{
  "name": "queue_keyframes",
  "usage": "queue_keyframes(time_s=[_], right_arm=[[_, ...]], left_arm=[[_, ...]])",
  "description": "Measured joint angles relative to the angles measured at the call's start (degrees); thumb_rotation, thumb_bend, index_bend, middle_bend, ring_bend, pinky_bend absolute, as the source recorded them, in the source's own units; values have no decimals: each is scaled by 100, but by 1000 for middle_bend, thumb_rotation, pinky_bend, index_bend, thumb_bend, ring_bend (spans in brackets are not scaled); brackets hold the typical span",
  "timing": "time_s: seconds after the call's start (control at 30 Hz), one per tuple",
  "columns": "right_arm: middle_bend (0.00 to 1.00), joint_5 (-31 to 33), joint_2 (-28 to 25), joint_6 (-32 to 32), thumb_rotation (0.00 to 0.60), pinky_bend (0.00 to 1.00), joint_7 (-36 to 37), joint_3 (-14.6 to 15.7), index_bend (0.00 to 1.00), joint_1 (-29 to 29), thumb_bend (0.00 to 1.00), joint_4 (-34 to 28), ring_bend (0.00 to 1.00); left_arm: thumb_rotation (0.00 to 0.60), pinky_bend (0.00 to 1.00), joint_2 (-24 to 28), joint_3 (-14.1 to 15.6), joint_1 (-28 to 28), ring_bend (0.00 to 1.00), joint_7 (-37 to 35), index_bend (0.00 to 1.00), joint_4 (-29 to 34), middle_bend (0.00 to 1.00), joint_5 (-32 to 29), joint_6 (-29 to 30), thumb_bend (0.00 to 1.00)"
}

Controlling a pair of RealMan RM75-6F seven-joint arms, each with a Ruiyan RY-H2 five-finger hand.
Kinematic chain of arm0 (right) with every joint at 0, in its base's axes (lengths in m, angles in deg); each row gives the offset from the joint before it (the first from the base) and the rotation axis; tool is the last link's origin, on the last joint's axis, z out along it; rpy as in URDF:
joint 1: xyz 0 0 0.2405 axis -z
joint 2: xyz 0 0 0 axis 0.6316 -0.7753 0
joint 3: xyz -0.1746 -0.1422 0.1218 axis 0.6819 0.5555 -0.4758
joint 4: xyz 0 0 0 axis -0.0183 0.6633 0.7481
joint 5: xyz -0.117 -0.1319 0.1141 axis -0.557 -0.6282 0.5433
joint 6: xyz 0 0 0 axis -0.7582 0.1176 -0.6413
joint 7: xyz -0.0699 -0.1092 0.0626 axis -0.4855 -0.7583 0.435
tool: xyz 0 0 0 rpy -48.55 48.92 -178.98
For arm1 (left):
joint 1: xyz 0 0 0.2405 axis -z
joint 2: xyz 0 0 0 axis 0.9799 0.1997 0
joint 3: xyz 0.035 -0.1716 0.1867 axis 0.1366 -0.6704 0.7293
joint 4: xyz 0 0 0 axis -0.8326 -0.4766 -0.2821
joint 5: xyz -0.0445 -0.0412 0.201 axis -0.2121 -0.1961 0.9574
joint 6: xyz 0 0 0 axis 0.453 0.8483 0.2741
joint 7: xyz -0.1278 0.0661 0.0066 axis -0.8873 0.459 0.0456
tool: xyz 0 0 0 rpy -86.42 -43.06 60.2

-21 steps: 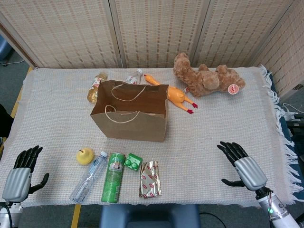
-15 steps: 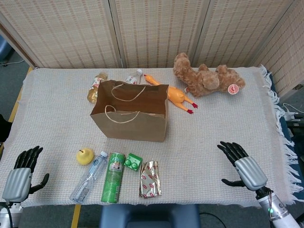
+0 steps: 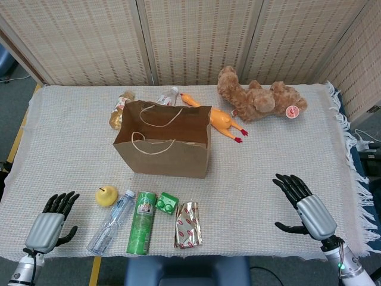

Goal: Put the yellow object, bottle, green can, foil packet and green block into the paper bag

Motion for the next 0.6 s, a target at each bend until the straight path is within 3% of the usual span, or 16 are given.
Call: queue_keyframes(time_s=[0.17, 0.4, 0.6], right_arm=[[0, 0, -10, 83, 600, 0, 43, 28, 0, -27, 29, 15, 0], [0, -8, -46, 151, 600, 0, 16, 76, 0, -50, 29, -22, 0], [0, 24, -70, 196, 600, 0, 17, 85, 0, -65, 29, -50, 0]], left_arm=[[600, 40, 162, -145, 481, 0, 416, 0, 386, 0, -262, -720, 367], [600, 83, 241, -606, 1350, 0, 963, 0, 745, 0, -1172, -1748, 368], [600, 91, 328, -740, 1971, 0, 1553, 0, 819, 0, -1970, -2440, 369]])
